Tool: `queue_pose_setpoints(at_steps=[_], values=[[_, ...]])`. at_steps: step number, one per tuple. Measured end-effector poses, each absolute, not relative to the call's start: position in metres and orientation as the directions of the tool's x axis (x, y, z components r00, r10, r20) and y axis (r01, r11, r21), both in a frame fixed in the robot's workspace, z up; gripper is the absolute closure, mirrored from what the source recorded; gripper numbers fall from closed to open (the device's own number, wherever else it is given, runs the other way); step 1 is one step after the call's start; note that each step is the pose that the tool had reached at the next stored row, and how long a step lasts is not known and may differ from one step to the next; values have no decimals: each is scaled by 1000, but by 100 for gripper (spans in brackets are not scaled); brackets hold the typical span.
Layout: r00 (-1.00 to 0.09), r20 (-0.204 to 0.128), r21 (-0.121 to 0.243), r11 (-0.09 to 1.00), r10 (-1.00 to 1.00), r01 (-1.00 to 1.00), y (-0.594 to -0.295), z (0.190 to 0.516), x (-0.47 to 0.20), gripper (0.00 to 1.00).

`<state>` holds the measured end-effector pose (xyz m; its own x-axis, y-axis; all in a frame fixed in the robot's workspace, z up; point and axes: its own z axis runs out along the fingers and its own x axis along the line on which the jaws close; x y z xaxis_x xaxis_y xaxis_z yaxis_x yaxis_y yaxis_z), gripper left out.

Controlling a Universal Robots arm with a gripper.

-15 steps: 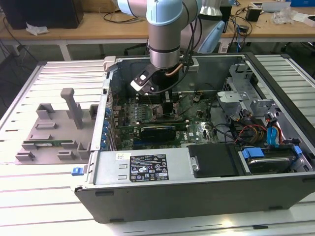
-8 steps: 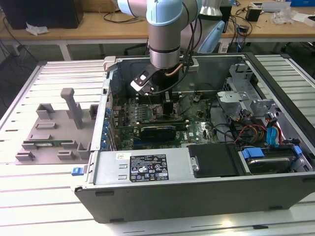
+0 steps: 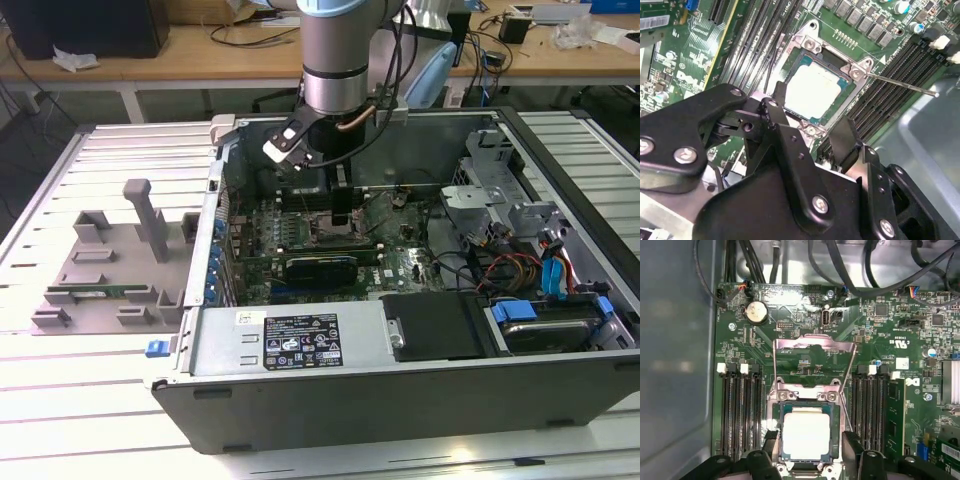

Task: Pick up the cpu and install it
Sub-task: 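Place the cpu into insertion slot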

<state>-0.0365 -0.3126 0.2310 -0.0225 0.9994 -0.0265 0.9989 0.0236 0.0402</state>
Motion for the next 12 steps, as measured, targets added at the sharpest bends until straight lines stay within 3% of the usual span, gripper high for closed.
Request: queue_pose_setpoints(at_steps=[2,5,7,8,12], values=[[-23,-26,40,24,999,999,-313,231,-37,40],[-23,-26,40,24,999,999,-313,231,-37,58],[-23,-26,40,24,999,999,-313,231,-37,83],[-23,-26,40,24,999,999,-313,231,-37,89],[-23,-27,40,24,999,999,-313,232,-37,89]])
